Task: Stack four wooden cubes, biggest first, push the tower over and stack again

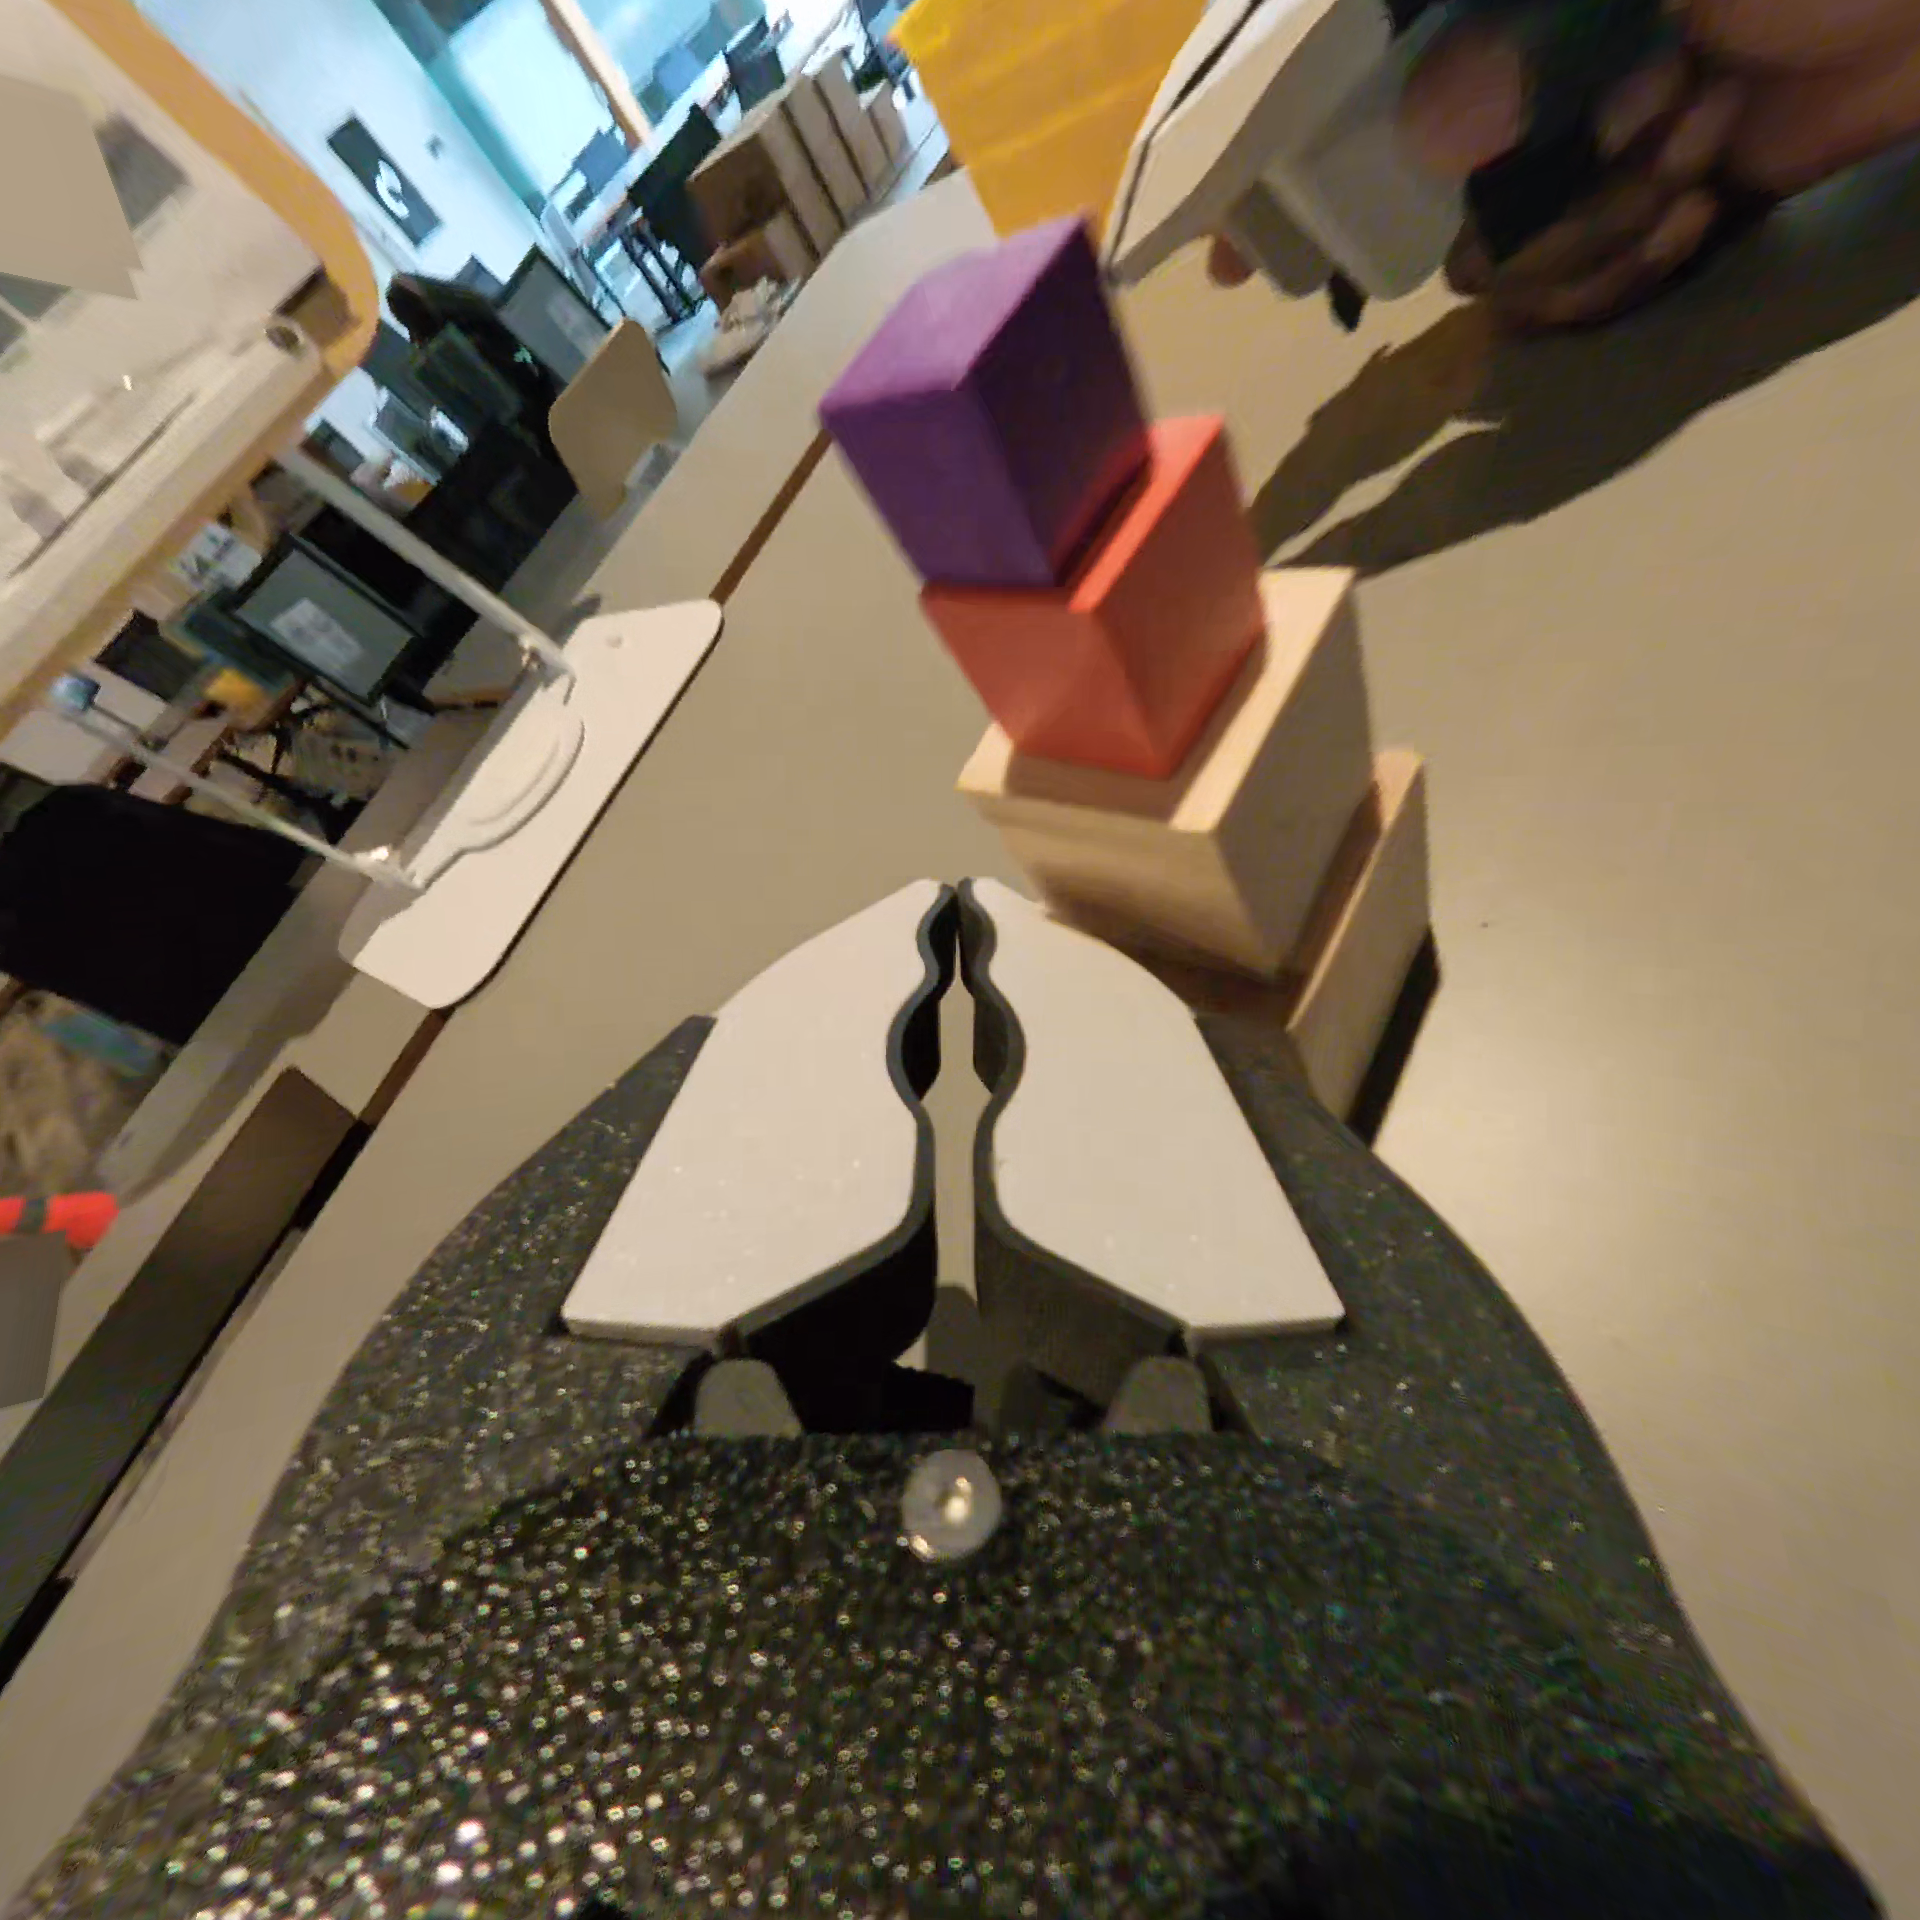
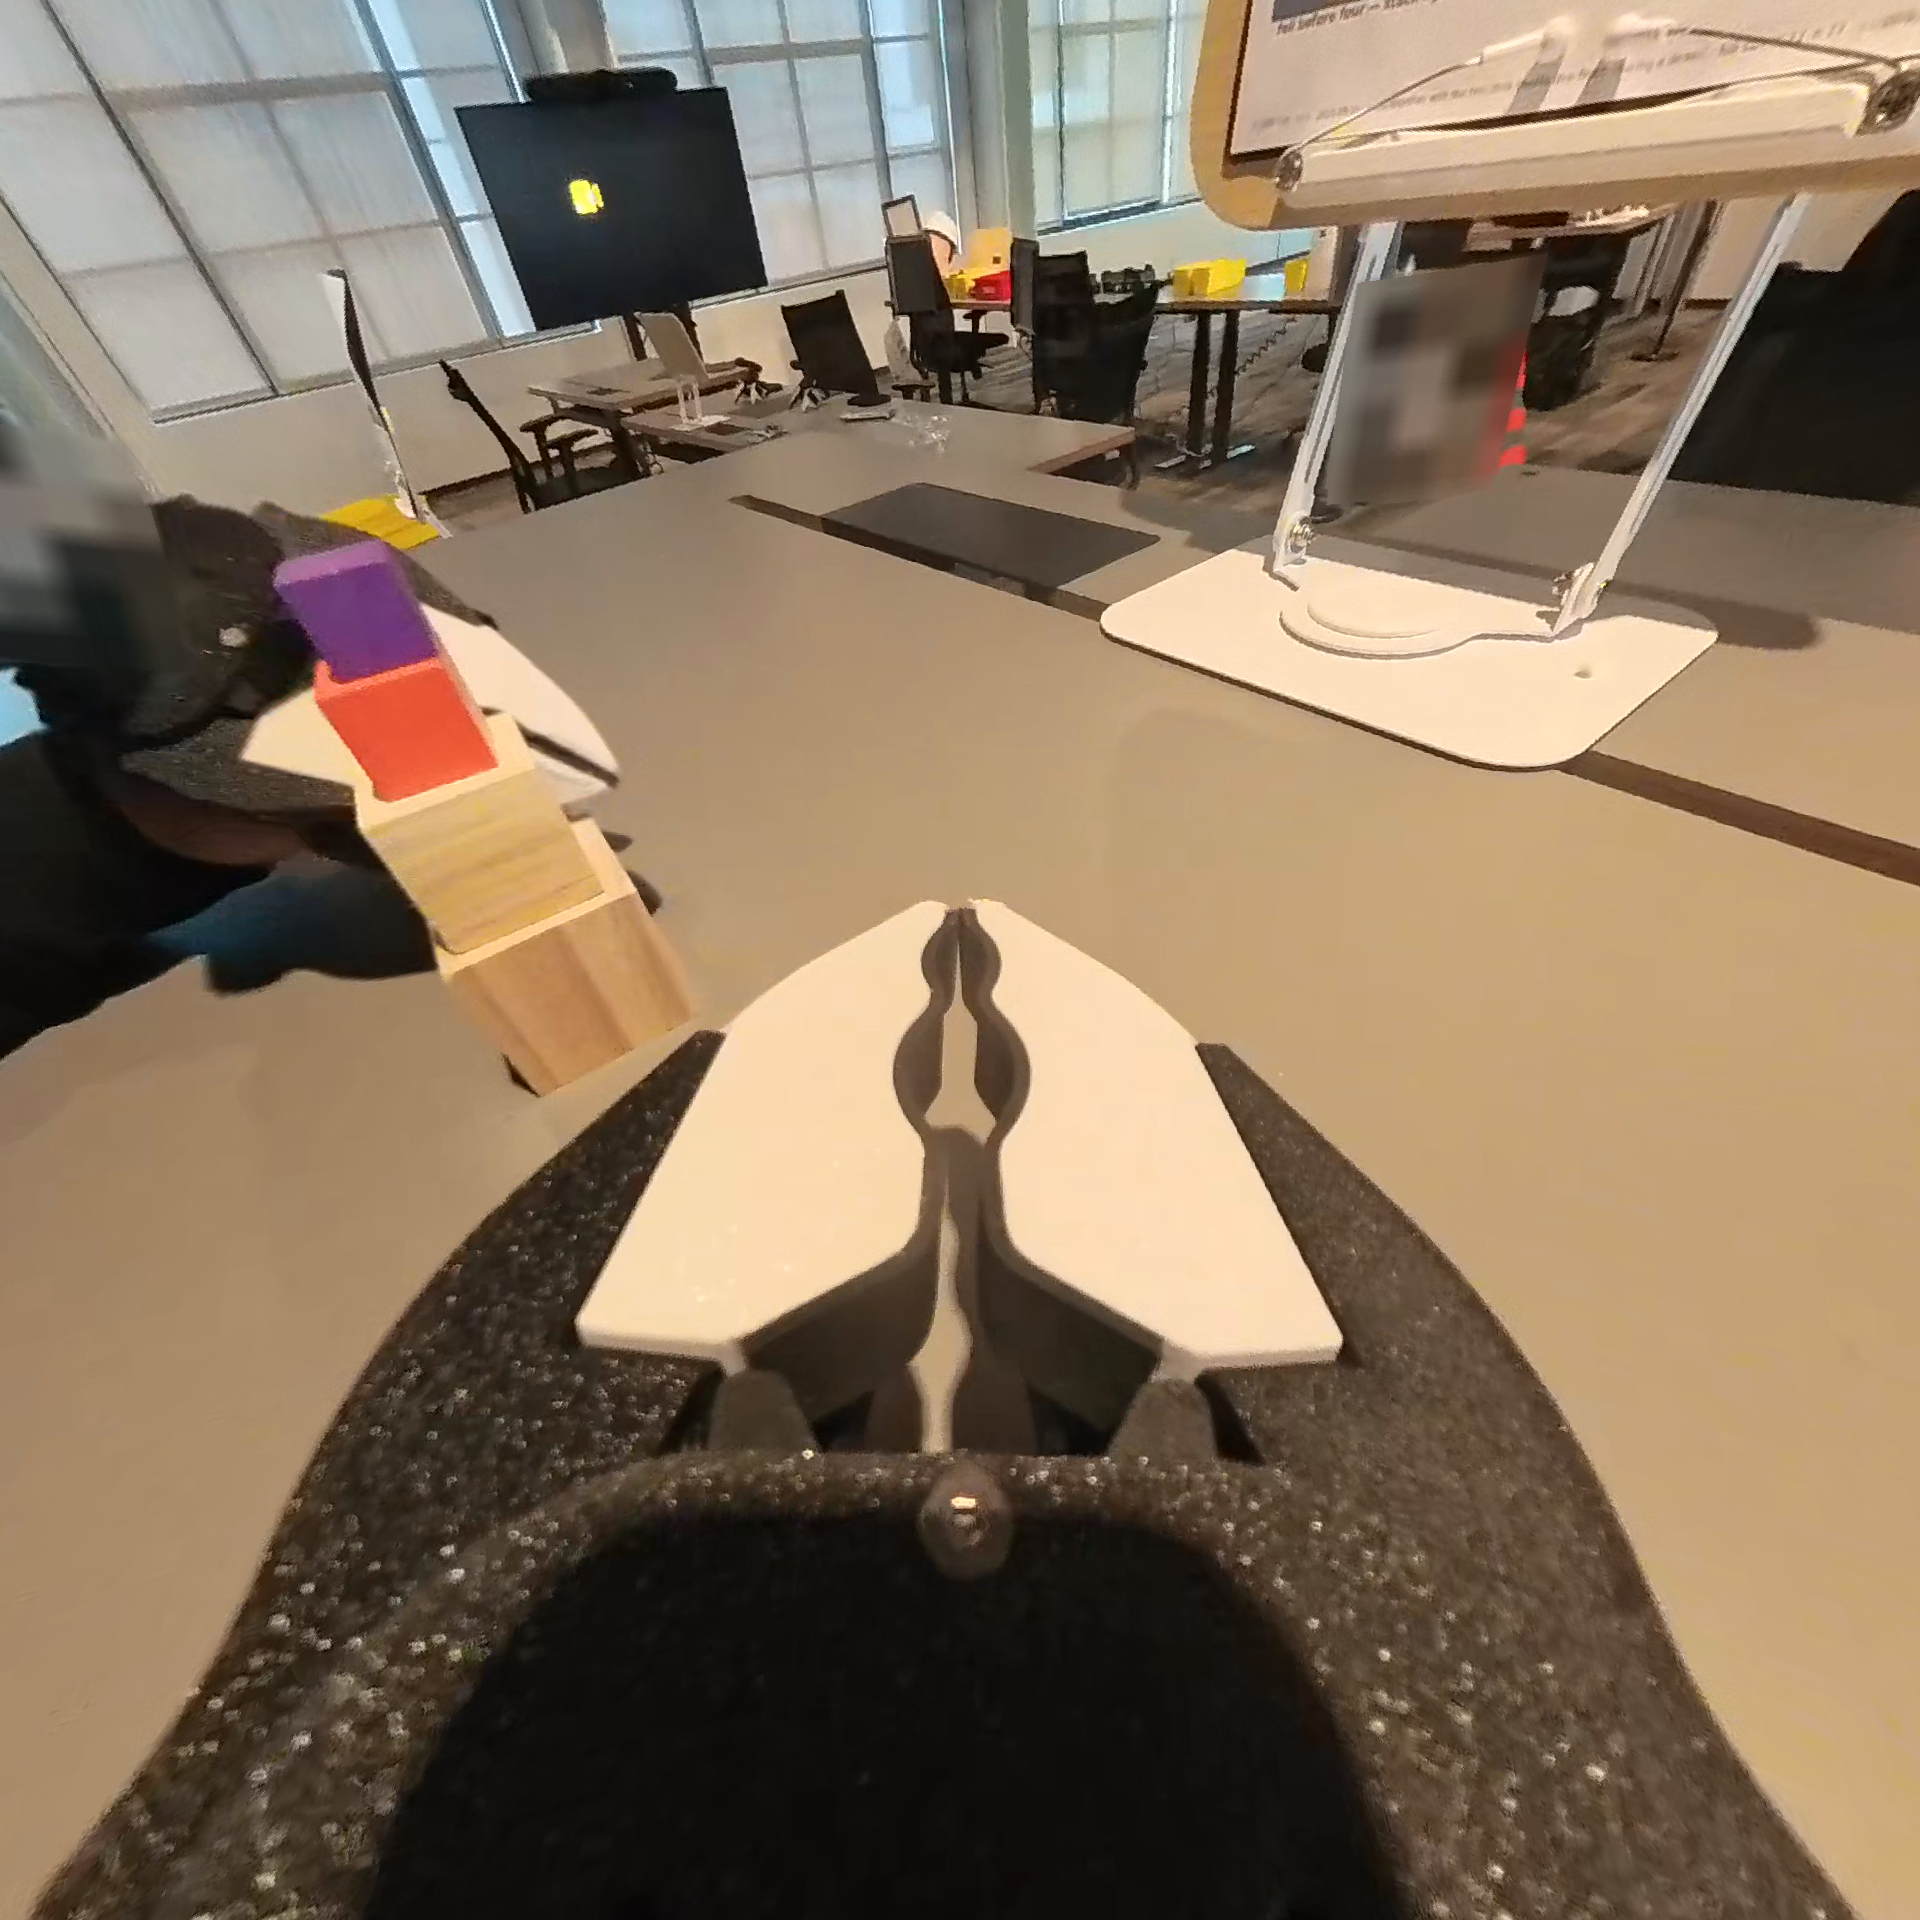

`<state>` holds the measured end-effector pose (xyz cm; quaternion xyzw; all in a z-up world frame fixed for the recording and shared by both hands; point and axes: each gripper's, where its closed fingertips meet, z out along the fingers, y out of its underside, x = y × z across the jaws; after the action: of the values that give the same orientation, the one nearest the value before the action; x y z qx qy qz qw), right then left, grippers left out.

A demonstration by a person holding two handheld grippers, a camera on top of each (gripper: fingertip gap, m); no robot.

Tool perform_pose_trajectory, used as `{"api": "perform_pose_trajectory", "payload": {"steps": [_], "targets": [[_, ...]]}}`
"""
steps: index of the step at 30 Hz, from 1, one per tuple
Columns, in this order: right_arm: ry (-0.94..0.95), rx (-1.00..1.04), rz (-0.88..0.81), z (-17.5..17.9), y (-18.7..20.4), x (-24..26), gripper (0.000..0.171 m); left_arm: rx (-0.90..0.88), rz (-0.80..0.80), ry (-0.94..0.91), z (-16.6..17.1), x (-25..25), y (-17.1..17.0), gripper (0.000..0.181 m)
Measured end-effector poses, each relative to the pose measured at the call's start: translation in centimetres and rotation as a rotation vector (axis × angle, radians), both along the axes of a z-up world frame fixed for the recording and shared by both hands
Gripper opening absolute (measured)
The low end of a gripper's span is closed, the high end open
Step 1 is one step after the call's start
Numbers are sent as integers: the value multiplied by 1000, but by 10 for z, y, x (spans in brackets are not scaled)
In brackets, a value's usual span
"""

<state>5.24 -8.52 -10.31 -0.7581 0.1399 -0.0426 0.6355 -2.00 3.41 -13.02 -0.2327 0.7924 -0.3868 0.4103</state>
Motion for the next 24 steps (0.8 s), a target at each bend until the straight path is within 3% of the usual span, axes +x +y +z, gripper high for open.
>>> {"api": "perform_pose_trajectory", "payload": {"steps": [1,5,13,24], "targets": [[8,-1,0,0,0,1,0,16,-12,-7,1,-1,-4,0],[28,-4,-8,-2,0,3,0,164,-37,-46,-1,-3,-19,0],[45,12,-44,-1,-3,9,0,305,-76,-217,27,-9,-62,0],[55,35,-175,1,-14,27,0,141,201,-281,40,12,-2,0]]}}
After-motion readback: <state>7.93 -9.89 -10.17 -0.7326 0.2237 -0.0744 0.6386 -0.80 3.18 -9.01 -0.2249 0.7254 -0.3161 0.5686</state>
